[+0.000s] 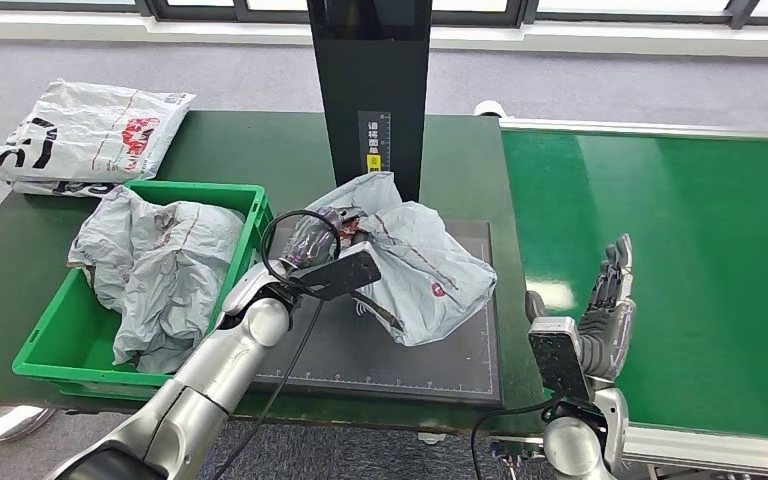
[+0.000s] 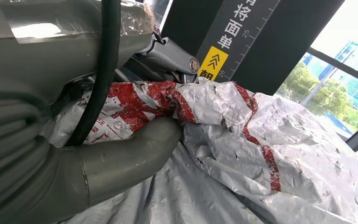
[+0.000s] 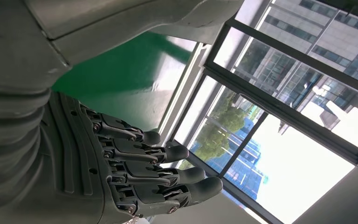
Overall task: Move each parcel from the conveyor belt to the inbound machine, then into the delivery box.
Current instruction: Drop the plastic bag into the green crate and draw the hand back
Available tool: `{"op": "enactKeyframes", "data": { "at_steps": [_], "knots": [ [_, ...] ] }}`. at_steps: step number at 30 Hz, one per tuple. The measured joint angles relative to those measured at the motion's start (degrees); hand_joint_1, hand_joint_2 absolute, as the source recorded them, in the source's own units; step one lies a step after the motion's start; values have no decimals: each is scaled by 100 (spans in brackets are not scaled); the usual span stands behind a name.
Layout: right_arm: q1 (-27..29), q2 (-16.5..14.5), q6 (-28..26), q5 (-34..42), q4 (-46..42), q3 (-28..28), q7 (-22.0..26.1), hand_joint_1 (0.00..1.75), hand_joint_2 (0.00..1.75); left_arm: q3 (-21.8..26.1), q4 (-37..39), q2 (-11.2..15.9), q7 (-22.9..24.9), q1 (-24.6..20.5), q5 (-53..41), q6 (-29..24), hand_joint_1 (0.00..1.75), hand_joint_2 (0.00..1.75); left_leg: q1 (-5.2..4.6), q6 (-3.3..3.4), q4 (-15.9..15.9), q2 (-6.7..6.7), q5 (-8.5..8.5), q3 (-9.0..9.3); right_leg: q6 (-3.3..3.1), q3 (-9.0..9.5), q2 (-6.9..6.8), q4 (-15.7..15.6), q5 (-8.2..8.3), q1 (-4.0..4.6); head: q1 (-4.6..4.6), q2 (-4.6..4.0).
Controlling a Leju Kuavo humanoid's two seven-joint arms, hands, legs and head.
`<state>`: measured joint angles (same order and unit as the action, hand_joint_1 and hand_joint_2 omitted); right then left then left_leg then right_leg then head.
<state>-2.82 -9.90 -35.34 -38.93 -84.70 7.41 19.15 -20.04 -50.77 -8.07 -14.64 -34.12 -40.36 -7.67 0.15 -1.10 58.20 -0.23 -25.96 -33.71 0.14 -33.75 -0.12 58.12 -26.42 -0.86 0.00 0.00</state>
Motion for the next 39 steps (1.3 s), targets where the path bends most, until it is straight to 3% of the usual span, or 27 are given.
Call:
{"op": "enactKeyframes", "data": {
  "at_steps": [22,24,25,28,30,34,39],
  "knots": [
    [0,0,-4,-1,0,0,-1,0,175,3,-3,9,26,3,-26,-23,175,175,0,0,-1,-1,0,-4,0,2,-1,1,0,0,0,0],
    [-50,1,-77,18,37,0,22,0,175,79,-44,207,369,31,-413,-313,175,175,2,-5,-7,3,-2,-36,-4,6,2,6,-1,4,4,0],
    [-129,1,-158,57,115,0,73,0,175,198,-82,433,773,48,-891,-680,175,175,3,-18,-9,25,-10,-44,-14,4,23,10,1,6,5,0],
    [-446,8,-399,238,539,-34,355,0,175,1040,-82,1257,2400,27,-2844,-2522,175,175,12,-59,-9,164,-31,3,-55,-38,157,17,21,12,-1,0],
    [-541,29,-452,290,756,-117,460,0,175,1647,-13,1595,2840,-45,-3476,-3354,175,175,22,-65,-7,167,-12,19,-64,-59,160,22,27,23,-5,0],
    [-715,43,-475,298,1020,-186,522,0,175,2277,25,1815,2714,-84,-3881,-3336,175,175,26,-68,-11,7,20,-13,-66,-40,2,25,-1,41,-2,0],
    [-815,38,-481,301,1173,-190,527,0,175,2609,53,1881,2725,-20,-3991,-3289,175,175,25,-70,-9,8,21,-28,-65,-50,8,25,5,40,0,0]
  ]
}}
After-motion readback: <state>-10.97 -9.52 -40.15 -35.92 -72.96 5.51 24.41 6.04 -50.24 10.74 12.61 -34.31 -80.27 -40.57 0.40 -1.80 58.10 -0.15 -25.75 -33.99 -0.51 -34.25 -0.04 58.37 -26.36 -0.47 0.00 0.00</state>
